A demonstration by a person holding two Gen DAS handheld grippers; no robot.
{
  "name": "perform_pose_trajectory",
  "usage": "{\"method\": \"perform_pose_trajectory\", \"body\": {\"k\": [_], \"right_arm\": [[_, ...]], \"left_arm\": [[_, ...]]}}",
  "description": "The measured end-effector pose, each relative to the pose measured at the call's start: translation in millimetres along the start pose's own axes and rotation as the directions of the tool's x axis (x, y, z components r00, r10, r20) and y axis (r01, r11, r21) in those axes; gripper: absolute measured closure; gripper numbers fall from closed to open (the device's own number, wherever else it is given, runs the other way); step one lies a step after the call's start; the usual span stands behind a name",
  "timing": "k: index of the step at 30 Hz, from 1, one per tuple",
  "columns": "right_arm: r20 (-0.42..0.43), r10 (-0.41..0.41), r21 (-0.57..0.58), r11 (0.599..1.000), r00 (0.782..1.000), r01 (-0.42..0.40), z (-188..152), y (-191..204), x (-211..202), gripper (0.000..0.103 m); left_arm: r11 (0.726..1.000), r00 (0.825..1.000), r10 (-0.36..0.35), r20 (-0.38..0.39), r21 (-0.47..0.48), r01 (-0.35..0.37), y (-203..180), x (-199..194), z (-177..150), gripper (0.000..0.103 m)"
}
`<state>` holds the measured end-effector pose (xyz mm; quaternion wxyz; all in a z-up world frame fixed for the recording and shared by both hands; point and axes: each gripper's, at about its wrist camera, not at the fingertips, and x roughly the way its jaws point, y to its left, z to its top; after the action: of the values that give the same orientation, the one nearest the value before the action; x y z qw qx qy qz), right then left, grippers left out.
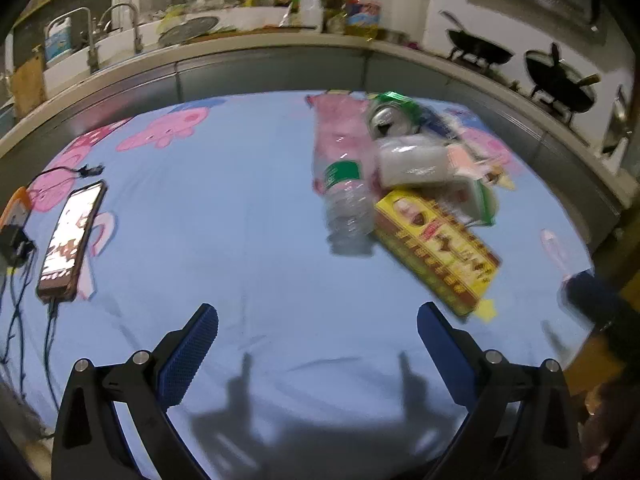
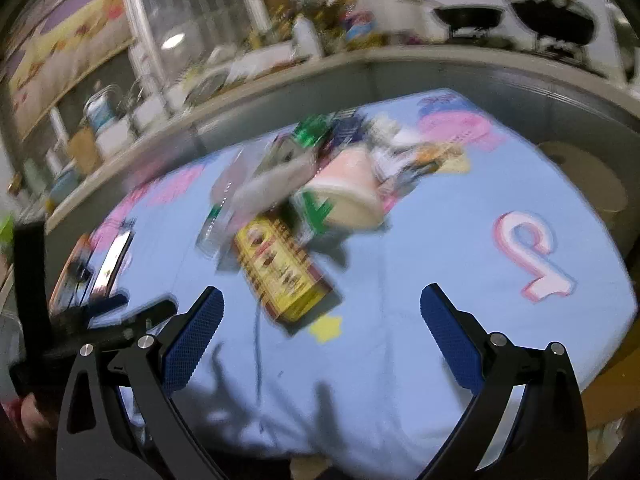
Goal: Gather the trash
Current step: 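Grasp the clear plastic bottle with the left tool while the right tool grasps the yellow spice box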
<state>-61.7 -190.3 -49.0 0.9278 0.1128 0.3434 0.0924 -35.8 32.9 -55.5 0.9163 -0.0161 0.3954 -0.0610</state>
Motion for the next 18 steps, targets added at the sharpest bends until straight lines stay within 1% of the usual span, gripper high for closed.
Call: {"method": "perform_pose_trajectory", "body": {"k": [1,3,6,8,10,11,14,16,18], "right_arm": [[-0.011,0.010,-0.016,1.000,1.000,-0.010,-1.0,3.9,1.9,0.006],[0.001,0.013,-0.027,1.000,1.000,-0.013,-1.3,8.0,-0.3,0.008],[0.003,0.016,-0.029,0.999,1.000,-0.016,-0.9,6.7,-2.8,0.018],[-0.003,0.021,-0.027,0.999,1.000,-0.021,-1.9,7.9,-3.0,0.029],[-0.014,0.028,-0.034,0.999,1.000,-0.028,-0.8,8.0,-1.3,0.036],[-0.020,0.031,-0.043,0.999,0.999,-0.032,0.6,8.2,0.9,0.039],[-0.042,0.037,-0.072,0.997,0.998,-0.040,5.0,10.3,11.0,0.043],[-0.059,0.039,-0.075,0.996,0.998,-0.043,5.6,10.8,17.5,0.044],[-0.072,0.033,-0.065,0.997,0.997,-0.038,7.1,7.8,23.1,0.044]], "left_arm": [[1.000,1.000,-0.006,0.008,0.013,0.006,-2.9,-1.5,0.2,0.004],[0.999,1.000,-0.019,0.009,0.033,0.019,-8.2,-1.9,1.3,0.004],[0.998,0.999,-0.036,0.000,0.046,0.036,-9.9,1.1,4.8,0.004],[0.998,0.999,-0.046,-0.006,0.043,0.046,-7.7,2.8,10.9,0.004],[0.997,0.997,-0.071,-0.011,0.013,0.071,0.7,5.0,22.0,0.011],[0.997,0.997,-0.078,-0.012,0.001,0.078,4.9,6.9,27.7,0.012],[0.994,0.994,-0.105,-0.012,-0.042,0.105,13.9,14.6,43.5,0.017],[0.995,0.995,-0.096,-0.011,-0.041,0.095,13.7,23.1,51.6,0.019],[0.994,0.994,-0.105,-0.019,-0.036,0.105,11.8,33.3,58.1,0.020]]}}
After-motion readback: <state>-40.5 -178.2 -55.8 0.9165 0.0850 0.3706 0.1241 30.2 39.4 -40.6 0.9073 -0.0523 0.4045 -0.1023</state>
